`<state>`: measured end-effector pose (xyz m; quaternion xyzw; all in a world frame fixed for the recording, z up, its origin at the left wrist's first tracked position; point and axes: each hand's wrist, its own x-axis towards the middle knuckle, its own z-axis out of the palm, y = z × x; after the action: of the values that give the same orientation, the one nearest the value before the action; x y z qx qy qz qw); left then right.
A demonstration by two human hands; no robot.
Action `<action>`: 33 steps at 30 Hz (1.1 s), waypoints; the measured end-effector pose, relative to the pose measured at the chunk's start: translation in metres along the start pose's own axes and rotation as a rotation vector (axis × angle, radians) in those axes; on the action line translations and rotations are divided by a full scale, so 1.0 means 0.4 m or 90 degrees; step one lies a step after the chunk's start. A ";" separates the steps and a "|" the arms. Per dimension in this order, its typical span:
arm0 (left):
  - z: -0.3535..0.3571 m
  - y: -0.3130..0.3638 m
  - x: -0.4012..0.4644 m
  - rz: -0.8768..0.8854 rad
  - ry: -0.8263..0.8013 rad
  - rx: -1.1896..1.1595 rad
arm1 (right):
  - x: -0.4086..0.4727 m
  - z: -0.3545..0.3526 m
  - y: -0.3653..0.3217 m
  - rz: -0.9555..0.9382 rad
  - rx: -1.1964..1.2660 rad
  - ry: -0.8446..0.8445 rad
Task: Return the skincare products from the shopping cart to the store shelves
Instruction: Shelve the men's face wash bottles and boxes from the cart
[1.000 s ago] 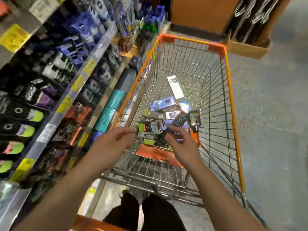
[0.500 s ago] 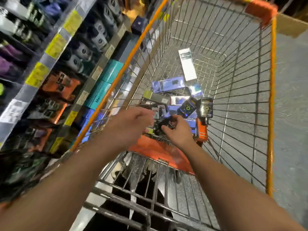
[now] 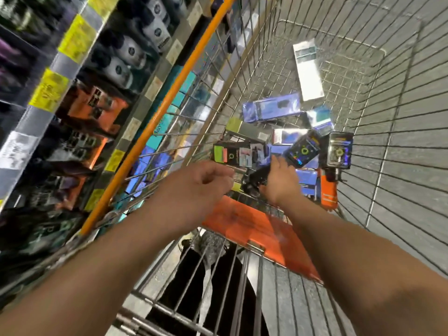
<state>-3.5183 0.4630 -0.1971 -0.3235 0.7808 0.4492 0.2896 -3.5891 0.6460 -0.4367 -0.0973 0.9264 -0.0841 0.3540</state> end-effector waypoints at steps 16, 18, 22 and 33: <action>-0.005 0.011 -0.016 0.019 -0.021 0.048 | -0.038 -0.022 -0.001 -0.071 -0.243 0.053; -0.007 0.019 -0.020 0.029 -0.015 0.063 | -0.059 -0.033 0.000 -0.058 -0.217 0.058; -0.022 0.046 -0.054 0.039 0.011 0.058 | -0.133 -0.087 -0.005 -0.028 -0.129 0.060; -0.083 0.073 -0.206 0.076 0.025 -0.079 | -0.382 -0.311 -0.091 0.031 0.286 0.213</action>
<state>-3.4948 0.4650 -0.1068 -0.3025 0.7749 0.5070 0.2260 -3.5567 0.6581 -0.2393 0.0215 0.9322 -0.2936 0.2105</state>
